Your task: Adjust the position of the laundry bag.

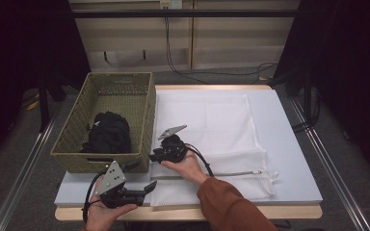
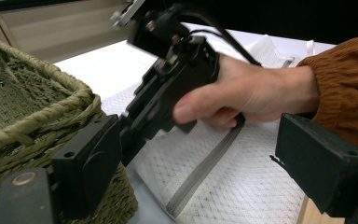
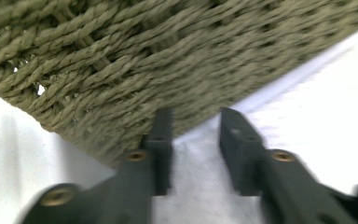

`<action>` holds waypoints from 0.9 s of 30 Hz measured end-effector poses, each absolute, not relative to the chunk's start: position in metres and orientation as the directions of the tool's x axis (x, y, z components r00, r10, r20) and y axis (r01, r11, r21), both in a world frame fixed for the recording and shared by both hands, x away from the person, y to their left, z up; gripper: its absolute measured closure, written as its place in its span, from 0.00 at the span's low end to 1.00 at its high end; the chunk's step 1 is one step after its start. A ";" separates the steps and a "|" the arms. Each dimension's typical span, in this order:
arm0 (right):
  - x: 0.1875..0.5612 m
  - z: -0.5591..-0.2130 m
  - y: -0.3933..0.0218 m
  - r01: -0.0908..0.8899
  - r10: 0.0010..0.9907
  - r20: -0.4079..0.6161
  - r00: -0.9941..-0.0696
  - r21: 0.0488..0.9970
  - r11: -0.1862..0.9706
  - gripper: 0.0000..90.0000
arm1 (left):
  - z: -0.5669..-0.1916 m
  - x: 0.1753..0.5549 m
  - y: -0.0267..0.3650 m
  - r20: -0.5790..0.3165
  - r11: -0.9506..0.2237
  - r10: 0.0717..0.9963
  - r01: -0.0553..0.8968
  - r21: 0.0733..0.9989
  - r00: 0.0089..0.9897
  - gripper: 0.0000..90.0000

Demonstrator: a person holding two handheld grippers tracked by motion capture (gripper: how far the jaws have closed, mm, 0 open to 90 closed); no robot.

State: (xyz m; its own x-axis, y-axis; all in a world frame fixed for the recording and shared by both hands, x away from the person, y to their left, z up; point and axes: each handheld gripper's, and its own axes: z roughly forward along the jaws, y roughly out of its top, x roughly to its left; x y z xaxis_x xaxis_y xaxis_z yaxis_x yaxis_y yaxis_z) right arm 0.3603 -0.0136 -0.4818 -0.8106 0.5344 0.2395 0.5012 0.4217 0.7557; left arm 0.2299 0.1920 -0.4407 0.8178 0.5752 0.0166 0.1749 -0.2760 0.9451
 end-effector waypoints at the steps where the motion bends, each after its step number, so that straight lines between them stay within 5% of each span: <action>1: 0.360 -0.480 -0.017 0.501 0.540 0.237 -0.808 0.758 0.417 0.62 | -0.441 0.230 0.192 0.012 -0.271 0.578 0.178 0.946 0.816 0.16; 8: 0.354 -0.472 -0.051 0.484 0.554 0.211 -0.805 0.773 0.410 0.44 | -0.442 0.230 0.192 0.018 -0.282 0.585 0.183 0.942 0.811 0.17; 27: 0.321 -0.451 -0.161 0.468 0.605 0.180 -0.776 0.807 0.360 0.45 | -0.447 0.236 0.189 -0.016 -0.273 0.578 0.212 0.938 0.816 0.18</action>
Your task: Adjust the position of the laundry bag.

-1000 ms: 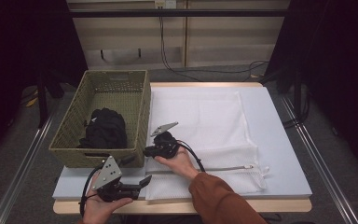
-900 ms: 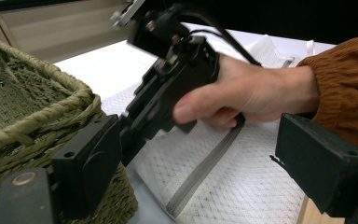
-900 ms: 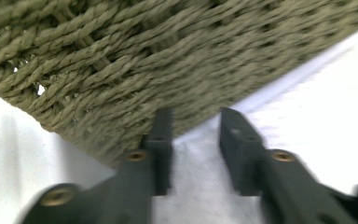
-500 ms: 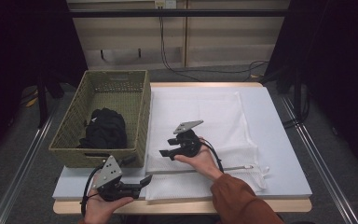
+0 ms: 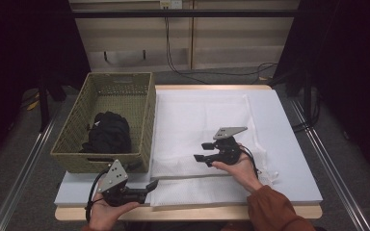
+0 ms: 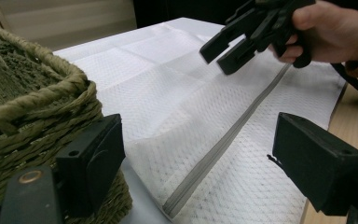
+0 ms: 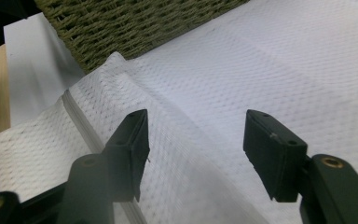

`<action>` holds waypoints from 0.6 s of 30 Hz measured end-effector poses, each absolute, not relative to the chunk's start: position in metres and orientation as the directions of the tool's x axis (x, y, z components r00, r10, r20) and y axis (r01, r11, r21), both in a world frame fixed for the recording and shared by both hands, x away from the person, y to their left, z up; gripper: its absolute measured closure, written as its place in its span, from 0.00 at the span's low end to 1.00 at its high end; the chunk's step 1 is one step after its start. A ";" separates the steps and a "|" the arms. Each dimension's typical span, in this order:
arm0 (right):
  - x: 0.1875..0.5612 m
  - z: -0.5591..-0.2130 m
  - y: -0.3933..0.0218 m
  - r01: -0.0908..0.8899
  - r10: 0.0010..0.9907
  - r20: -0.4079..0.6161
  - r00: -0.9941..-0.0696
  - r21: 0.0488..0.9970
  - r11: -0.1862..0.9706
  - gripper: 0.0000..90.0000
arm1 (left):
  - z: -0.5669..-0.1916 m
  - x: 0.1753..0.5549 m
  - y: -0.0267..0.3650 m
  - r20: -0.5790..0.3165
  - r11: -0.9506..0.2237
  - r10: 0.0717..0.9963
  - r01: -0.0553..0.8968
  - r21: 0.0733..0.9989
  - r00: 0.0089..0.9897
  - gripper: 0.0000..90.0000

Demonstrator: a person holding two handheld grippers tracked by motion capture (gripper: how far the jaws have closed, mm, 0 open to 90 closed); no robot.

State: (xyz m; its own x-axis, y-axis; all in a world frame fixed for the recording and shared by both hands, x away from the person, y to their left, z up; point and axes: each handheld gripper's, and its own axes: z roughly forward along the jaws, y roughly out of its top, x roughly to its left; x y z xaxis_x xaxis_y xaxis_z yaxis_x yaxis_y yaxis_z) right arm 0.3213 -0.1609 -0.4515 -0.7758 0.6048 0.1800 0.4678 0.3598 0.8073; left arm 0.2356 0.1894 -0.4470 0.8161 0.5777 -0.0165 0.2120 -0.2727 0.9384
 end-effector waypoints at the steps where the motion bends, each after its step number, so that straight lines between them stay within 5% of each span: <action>1: 0.320 -0.450 -0.165 0.465 0.603 0.181 -0.777 0.811 0.355 0.44 | -0.447 0.236 0.189 -0.019 -0.271 0.578 0.213 0.939 0.816 0.18; 18: 0.269 -0.442 -0.249 0.513 0.713 0.185 -0.676 0.813 0.275 0.39 | -0.444 0.234 0.181 -0.008 -0.281 0.569 0.203 0.938 0.822 0.18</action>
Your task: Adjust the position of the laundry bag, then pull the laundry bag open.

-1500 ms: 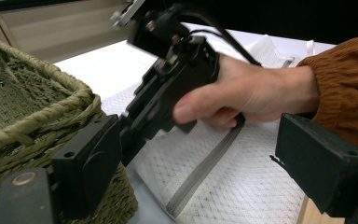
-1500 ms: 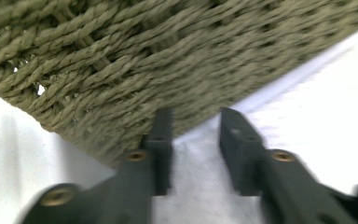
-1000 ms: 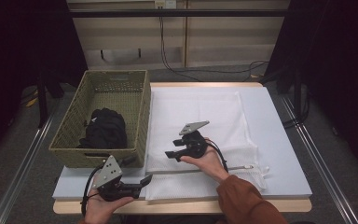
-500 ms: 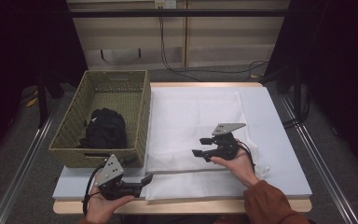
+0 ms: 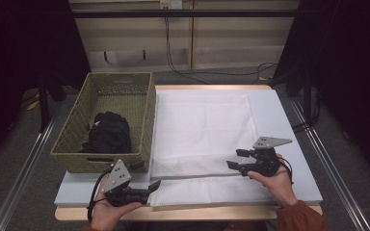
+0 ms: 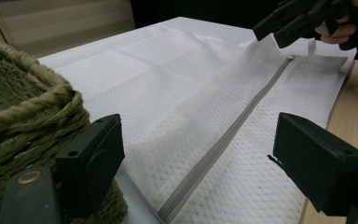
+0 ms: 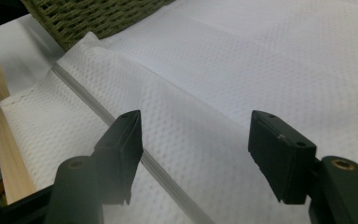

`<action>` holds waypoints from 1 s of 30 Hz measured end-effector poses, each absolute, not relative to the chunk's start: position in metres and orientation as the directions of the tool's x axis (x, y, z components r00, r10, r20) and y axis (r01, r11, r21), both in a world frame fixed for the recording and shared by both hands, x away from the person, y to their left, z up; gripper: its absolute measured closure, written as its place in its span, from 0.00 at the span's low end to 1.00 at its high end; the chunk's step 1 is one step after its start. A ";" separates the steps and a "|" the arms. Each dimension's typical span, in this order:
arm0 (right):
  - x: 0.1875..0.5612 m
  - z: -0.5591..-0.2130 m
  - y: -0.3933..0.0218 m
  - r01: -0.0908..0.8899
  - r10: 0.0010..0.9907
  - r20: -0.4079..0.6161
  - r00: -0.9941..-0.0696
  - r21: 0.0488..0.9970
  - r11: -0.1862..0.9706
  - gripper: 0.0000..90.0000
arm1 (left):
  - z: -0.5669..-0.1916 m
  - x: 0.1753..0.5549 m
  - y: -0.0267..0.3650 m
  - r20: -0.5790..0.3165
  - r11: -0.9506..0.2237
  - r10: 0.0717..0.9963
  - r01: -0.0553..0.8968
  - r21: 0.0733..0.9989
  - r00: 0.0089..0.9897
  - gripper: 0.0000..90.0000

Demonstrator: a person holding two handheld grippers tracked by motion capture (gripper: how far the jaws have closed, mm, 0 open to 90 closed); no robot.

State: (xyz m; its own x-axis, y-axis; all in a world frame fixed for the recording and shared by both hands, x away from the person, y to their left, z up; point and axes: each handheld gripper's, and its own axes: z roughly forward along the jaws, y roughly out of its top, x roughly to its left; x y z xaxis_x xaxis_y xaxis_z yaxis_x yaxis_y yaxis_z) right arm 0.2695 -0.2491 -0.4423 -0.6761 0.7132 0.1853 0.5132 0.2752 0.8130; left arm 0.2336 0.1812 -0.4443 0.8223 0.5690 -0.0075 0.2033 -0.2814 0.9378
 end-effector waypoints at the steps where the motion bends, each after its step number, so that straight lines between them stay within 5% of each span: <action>1: 0.267 -0.442 -0.254 0.525 0.721 0.190 -0.666 0.806 0.273 0.40 | -0.444 0.233 0.181 0.001 -0.291 0.574 0.203 0.935 0.819 0.18; 16: 0.230 -0.437 -0.314 0.570 0.802 0.195 -0.564 0.795 0.207 0.40 | -0.445 0.235 0.182 -0.022 -0.270 0.571 0.213 0.939 0.820 0.18; 30: 0.216 -0.460 -0.344 0.631 0.845 0.220 -0.488 0.757 0.168 0.67 | -0.444 0.233 0.176 -0.019 -0.277 0.547 0.203 0.939 0.837 0.24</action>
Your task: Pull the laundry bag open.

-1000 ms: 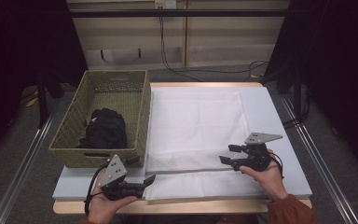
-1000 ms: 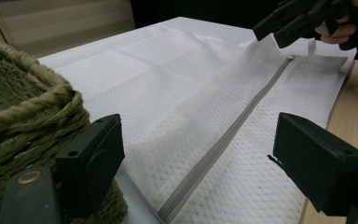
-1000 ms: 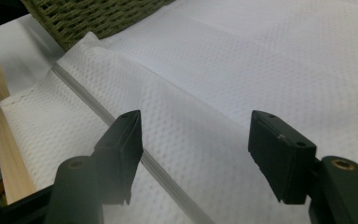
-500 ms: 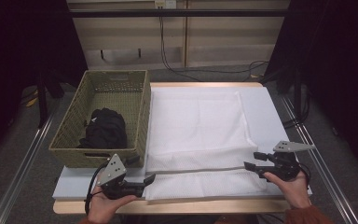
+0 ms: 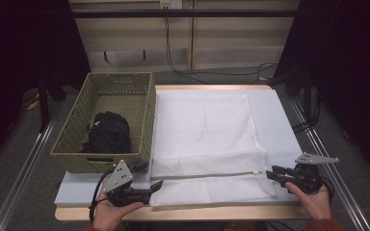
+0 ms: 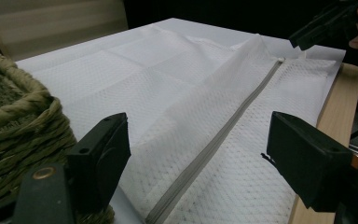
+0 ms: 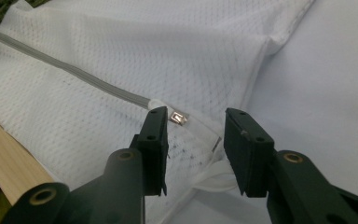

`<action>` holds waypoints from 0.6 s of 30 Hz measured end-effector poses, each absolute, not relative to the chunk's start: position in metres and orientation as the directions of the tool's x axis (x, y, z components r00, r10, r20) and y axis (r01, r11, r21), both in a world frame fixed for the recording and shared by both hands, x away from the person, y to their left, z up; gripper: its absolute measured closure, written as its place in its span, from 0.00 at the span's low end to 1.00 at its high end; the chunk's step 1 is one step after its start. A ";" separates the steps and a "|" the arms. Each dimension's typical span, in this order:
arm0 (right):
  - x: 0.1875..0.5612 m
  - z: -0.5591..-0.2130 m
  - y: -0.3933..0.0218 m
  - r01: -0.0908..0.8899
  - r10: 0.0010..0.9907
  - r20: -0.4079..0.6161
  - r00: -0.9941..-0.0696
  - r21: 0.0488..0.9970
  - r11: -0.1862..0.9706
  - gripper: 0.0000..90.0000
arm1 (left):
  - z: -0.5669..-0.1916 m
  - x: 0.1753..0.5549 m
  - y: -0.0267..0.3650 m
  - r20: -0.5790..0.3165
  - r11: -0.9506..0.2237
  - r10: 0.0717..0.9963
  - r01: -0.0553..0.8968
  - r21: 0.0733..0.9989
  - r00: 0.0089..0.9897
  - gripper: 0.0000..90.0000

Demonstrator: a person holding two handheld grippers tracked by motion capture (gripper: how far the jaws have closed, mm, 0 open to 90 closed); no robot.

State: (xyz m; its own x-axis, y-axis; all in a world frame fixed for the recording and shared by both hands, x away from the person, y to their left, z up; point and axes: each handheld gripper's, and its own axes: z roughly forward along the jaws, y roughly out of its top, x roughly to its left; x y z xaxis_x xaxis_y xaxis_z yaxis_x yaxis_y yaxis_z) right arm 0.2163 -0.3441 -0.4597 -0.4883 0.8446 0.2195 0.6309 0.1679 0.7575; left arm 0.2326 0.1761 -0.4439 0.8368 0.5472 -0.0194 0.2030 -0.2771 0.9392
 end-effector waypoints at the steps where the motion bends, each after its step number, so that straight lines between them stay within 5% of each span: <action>1: 0.217 -0.461 -0.345 0.635 0.847 0.221 -0.485 0.754 0.167 0.69 | -0.443 0.232 0.175 -0.005 -0.294 0.559 0.203 0.934 0.829 0.24; 11: 0.229 -0.475 -0.334 0.647 0.862 0.112 -0.494 0.710 0.279 0.63 | -0.445 0.235 0.166 -0.020 -0.290 0.536 0.207 0.934 0.844 0.23; 18: 0.228 -0.479 -0.329 0.618 0.858 0.032 -0.513 0.708 0.342 0.71 | -0.446 0.235 0.152 -0.027 -0.307 0.505 0.209 0.928 0.863 0.28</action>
State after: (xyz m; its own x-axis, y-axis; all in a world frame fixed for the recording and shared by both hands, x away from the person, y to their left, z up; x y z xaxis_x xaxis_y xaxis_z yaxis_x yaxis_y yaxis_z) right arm 0.2278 -0.3291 -0.4793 -0.5125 0.8581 0.0321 0.6176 0.3424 0.7081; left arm 0.2346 0.1520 -0.4456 0.8626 0.5051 -0.0274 0.2094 -0.3072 0.9283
